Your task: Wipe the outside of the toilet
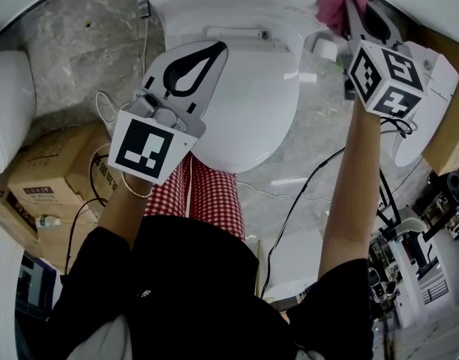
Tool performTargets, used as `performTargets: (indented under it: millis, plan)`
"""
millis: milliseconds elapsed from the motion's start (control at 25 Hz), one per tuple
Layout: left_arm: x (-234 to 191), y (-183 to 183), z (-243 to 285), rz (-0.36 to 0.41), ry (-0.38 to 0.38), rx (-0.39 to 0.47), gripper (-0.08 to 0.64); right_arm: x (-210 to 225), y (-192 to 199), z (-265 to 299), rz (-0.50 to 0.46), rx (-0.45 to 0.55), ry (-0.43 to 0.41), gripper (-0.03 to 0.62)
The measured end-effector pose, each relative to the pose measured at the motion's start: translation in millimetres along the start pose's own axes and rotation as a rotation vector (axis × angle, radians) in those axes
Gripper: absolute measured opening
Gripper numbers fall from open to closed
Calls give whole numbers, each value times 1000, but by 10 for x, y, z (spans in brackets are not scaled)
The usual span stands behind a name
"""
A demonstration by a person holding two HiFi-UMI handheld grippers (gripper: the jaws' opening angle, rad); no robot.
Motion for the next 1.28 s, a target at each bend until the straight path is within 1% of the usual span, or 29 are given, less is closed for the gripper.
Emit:
performTargets:
  millis: [240,440,520,680,880,1040,1280]
  plan:
    - [-1,21,26,-3,-5,-7,9,186,147,-18,-45,-48,65,54]
    - [25,28,49,-2,2,-6,9,320,285,-15,-51,-97,75,54]
    - [35,42,55,-3,6,-13,9,345,308,-11,-39,-99,79,54]
    - [15,77,68,-12,3,-23,9,378,341,11,-58,-112,92,54]
    - [-20,78,88,-12,3,-24,9,415,394,26,-46,-123,105,54]
    - [-51,59,103,-12,4,-23,9,467,416,48,-25,-99,112,54]
    - [-83,66,117,-12,8,-27,9,490,451,48,-16,-95,126,54]
Point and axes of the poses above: the fingertips, and each gripper's own axes: z forward along the fingers, x to its right, y out of its underside, the point moved 6 cm from there along -z, backward along the fingers, and after that the axes turned 5 degrees about x, right-handed, at the moved point
